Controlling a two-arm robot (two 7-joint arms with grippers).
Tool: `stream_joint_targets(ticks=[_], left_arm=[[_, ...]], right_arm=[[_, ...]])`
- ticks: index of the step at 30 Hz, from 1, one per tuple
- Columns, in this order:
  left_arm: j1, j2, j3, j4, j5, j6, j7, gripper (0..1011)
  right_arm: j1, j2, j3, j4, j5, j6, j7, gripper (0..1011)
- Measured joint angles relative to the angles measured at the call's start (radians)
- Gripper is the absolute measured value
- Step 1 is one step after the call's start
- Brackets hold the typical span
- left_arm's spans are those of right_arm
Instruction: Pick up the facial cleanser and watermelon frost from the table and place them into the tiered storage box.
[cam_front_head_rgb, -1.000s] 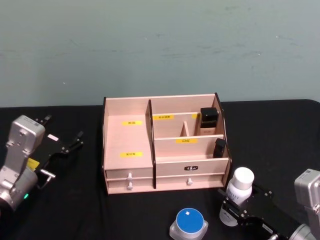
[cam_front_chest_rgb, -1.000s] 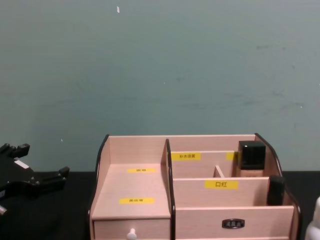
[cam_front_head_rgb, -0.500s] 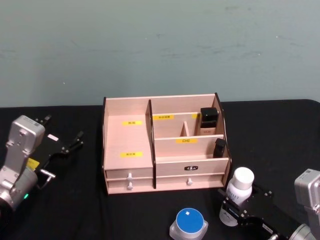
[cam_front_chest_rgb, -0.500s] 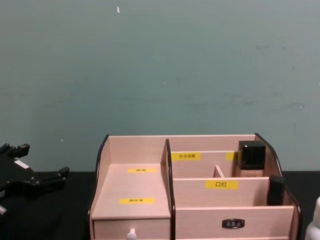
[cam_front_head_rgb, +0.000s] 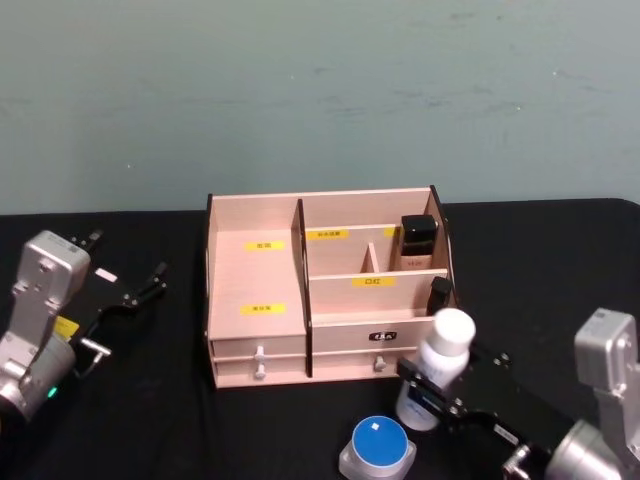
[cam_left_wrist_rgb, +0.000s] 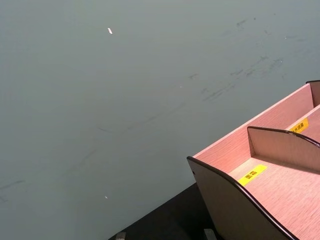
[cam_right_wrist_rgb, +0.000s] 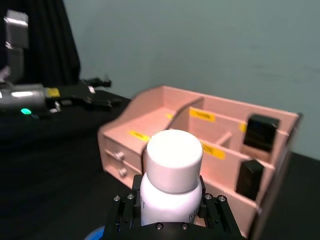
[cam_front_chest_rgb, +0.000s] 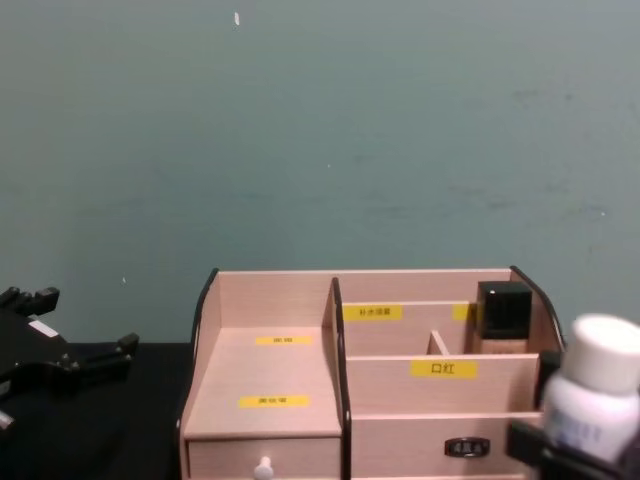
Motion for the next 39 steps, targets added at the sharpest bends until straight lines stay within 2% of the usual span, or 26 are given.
stream_joint_targets(ticks=[16, 23, 29, 39], left_arm=[[0.0, 0.0, 0.0, 0.0, 0.0, 0.0, 0.0, 1010], [0.0, 0.0, 0.0, 0.0, 0.0, 0.0, 0.0, 1010], [0.0, 0.0, 0.0, 0.0, 0.0, 0.0, 0.0, 1010], [0.0, 0.0, 0.0, 0.0, 0.0, 0.0, 0.0, 1010]], right_arm=[[0.128, 0.021, -0.066, -0.07, 0.026, 0.073, 0.019, 601], [0.226, 0.02, -0.099, -0.082, 0.043, 0.128, 0.028, 601], [0.301, 0.004, -0.126, -0.062, 0.056, 0.159, 0.026, 601], [0.373, -0.013, -0.152, -0.001, 0.062, 0.164, 0.009, 601]])
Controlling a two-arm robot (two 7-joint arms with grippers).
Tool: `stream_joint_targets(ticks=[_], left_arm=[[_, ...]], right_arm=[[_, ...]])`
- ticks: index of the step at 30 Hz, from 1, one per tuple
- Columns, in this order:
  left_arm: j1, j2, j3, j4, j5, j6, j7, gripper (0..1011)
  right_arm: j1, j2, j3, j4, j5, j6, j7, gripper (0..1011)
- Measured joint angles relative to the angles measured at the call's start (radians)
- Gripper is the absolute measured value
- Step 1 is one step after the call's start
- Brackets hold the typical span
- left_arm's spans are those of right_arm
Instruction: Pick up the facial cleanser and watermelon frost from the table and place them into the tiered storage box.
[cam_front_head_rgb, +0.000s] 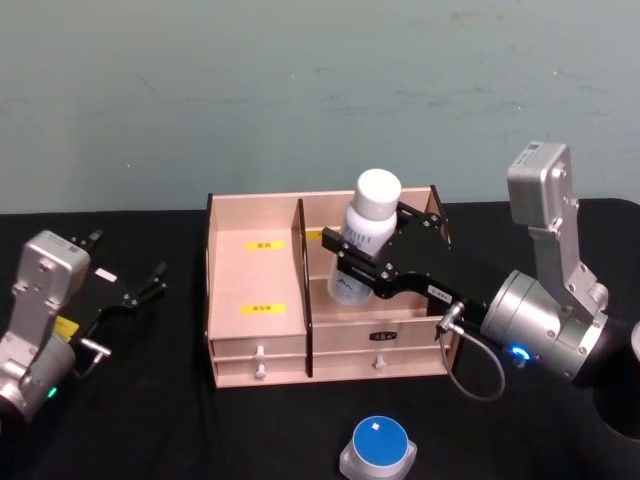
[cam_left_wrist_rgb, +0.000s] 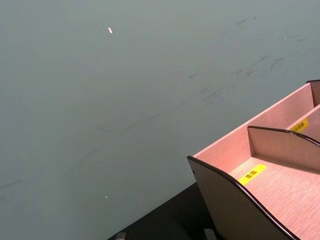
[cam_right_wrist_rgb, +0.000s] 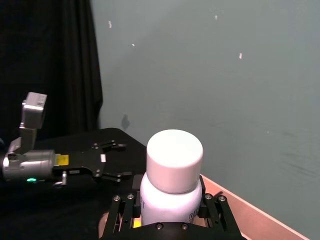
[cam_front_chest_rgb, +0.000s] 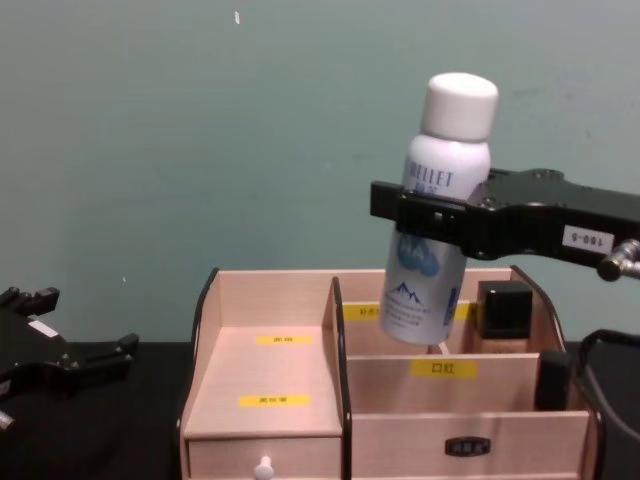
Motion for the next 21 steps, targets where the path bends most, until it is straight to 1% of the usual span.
stream_joint_targets(ticks=[14, 21], left_arm=[[0.0, 0.0, 0.0, 0.0, 0.0, 0.0, 0.0, 1010], [0.0, 0.0, 0.0, 0.0, 0.0, 0.0, 0.0, 1010]], right_arm=[[0.032, -0.006, 0.011, 0.076, 0.009, -0.032, -0.014, 601], [0.061, -0.023, -0.002, 0.119, 0.009, -0.038, -0.005, 601]])
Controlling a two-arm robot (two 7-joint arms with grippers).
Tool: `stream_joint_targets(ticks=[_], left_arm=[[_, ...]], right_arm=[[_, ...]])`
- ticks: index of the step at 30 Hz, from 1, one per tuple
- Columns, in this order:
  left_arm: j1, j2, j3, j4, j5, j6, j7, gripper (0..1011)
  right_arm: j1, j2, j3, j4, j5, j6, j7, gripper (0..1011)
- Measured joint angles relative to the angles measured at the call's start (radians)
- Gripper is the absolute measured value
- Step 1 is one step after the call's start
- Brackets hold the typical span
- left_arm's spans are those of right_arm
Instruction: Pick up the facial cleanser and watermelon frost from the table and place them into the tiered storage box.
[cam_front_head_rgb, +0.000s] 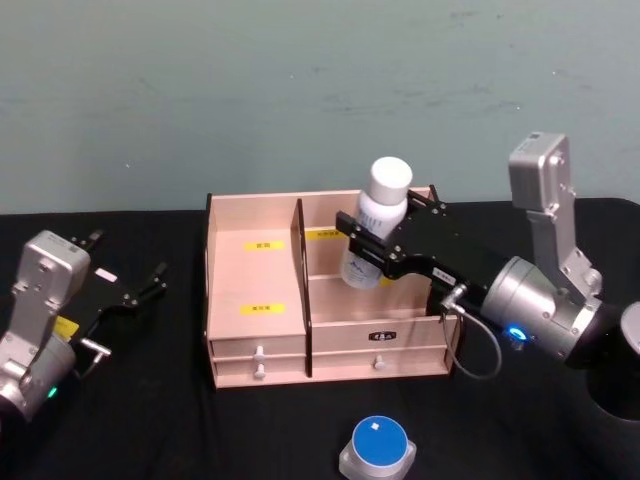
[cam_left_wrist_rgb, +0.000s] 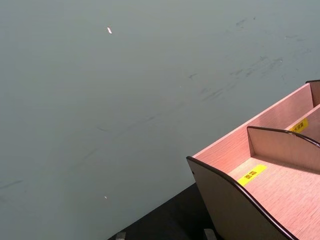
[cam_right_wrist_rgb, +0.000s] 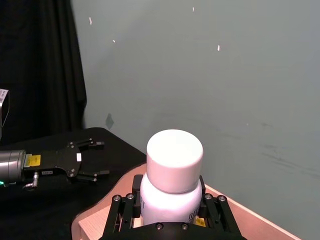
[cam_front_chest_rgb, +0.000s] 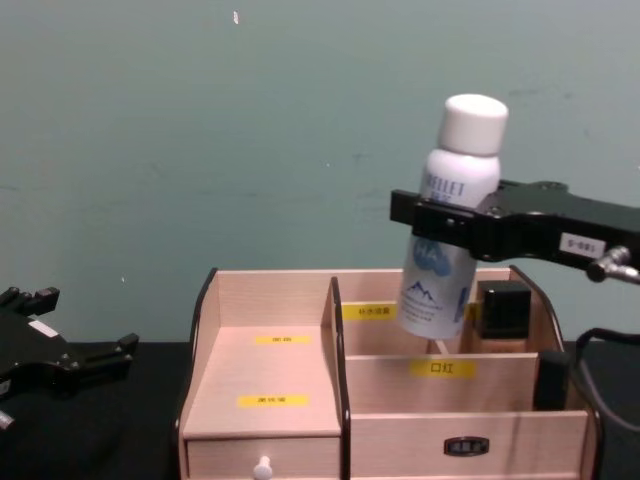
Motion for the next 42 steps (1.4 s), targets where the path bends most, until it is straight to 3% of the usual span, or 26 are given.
stream_joint_targets(ticks=[20, 31, 42], left_arm=[[0.0, 0.0, 0.0, 0.0, 0.0, 0.0, 0.0, 1010], [0.0, 0.0, 0.0, 0.0, 0.0, 0.0, 0.0, 1010], [0.0, 0.0, 0.0, 0.0, 0.0, 0.0, 0.0, 1010]], right_arm=[[0.115, -0.075, -0.062, 0.168, -0.028, -0.03, 0.035, 600], [0.166, -0.11, -0.071, 0.261, -0.038, -0.055, 0.048, 601], [0.19, -0.123, -0.069, 0.306, -0.046, -0.072, 0.056, 601]])
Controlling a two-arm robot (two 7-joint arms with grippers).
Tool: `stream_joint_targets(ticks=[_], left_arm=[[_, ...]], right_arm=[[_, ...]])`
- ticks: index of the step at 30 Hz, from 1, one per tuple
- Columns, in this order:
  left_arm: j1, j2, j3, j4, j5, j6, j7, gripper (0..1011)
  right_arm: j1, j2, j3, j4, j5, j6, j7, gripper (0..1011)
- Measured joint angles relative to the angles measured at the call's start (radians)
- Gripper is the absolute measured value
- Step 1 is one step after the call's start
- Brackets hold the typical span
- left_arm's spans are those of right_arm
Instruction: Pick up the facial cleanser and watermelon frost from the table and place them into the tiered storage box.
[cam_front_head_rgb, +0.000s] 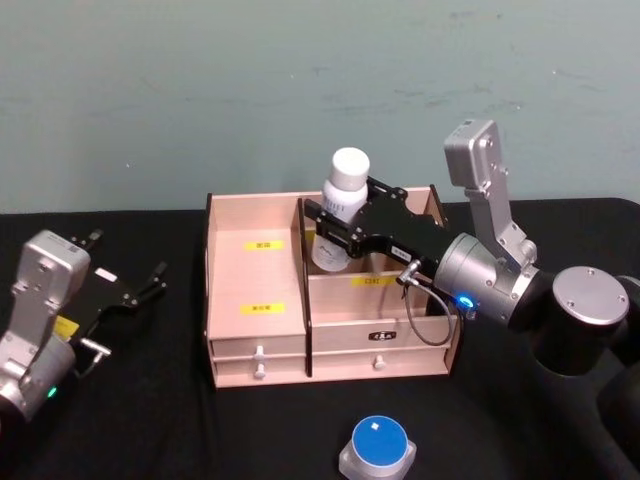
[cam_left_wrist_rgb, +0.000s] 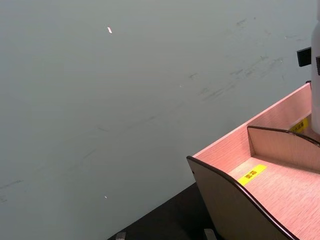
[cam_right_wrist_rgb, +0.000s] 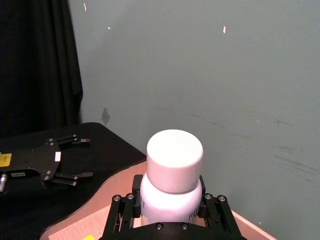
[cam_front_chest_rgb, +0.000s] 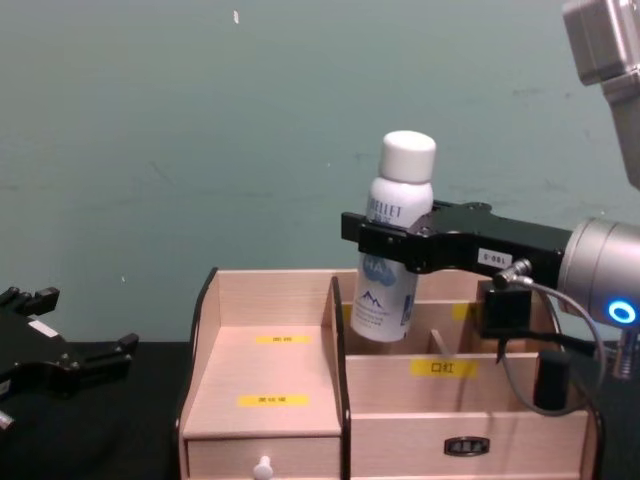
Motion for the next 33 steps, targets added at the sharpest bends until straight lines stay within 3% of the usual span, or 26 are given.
stream_joint_targets(ticks=[20, 33], left_arm=[[0.0, 0.0, 0.0, 0.0, 0.0, 0.0, 0.0, 1010], [0.0, 0.0, 0.0, 0.0, 0.0, 0.0, 0.0, 1010]], right_arm=[[0.014, -0.004, 0.01, 0.042, -0.021, -0.012, 0.0, 601], [0.032, -0.025, 0.008, 0.094, -0.027, -0.041, 0.014, 601]])
